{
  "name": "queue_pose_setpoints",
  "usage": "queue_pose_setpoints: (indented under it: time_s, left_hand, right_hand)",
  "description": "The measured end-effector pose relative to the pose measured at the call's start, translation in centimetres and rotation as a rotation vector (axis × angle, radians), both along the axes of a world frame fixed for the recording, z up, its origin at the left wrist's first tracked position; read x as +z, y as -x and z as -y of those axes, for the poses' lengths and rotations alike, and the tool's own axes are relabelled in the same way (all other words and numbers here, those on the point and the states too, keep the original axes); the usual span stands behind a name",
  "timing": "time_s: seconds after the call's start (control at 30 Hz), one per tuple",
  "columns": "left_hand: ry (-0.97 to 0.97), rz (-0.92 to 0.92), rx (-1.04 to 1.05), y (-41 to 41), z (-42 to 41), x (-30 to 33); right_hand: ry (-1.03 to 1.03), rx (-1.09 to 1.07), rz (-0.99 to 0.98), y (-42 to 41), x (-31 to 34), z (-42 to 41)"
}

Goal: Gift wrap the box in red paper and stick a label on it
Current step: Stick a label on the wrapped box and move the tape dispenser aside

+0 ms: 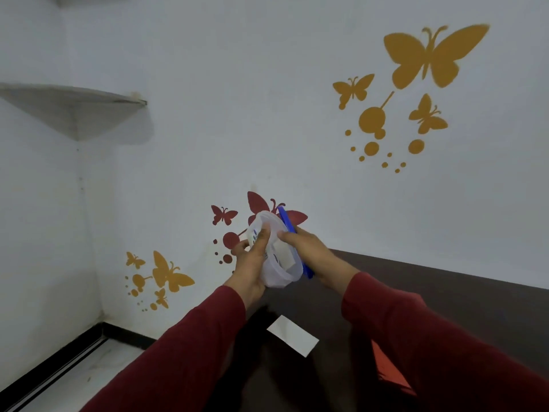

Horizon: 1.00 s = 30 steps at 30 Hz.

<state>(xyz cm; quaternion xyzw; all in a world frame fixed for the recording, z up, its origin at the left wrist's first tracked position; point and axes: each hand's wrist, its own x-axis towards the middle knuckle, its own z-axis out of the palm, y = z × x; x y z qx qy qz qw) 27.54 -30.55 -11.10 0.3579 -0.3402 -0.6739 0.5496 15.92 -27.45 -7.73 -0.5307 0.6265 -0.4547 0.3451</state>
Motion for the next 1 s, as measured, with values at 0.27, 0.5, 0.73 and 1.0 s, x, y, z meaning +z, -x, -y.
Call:
queue_pose_setpoints:
  time_s: [0.27,0.5,0.73,1.0]
  left_hand:
    - [0.126,-0.047,-0.086,1.6,-6.3,4.1]
    - [0.239,0.026,-0.109,3.0,-11.2,7.6]
    - [0.294,0.071,-0.158,3.6,-14.9,10.1]
    - [0.322,0.21,-0.138,4.0,-16.9,11.4]
  right_hand:
    - [0.133,-0.11,0.04,0.0,2.4,-7.3]
    - [0.211,-0.235,0.078,0.0,4.8,-12.8]
    - [0.267,-0.259,0.361,1.5,6.7,-16.0]
    - [0.183,-0.25,0.823,2.4,7.2,-18.6]
